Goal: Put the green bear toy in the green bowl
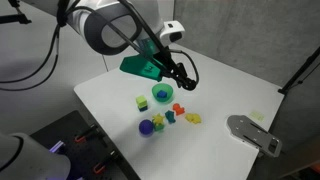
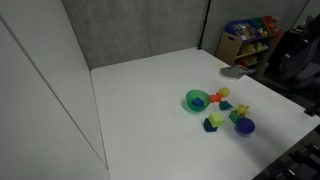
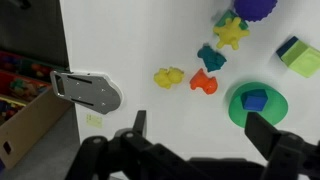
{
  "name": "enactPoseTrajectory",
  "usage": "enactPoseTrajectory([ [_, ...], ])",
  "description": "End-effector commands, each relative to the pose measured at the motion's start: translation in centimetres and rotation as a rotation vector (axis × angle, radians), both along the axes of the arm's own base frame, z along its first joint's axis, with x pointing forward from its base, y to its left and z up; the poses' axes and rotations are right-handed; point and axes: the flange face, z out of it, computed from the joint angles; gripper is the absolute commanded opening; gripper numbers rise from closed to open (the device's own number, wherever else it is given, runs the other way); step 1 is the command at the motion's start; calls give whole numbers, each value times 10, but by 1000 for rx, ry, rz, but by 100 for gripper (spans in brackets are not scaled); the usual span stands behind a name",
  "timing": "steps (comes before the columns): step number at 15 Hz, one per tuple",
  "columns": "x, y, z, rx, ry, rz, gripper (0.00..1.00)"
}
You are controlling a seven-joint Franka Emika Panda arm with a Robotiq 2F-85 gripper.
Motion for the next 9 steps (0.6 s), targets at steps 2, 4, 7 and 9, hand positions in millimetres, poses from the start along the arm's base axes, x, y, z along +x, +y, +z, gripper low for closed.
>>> enactPoseTrajectory([
  [2,0,0,1,0,1,0,100],
  [4,0,0,1,0,1,0,100],
  [7,9,1,-3,43,2,-41,100],
  [9,14,1,-9,71,1,-74,100],
])
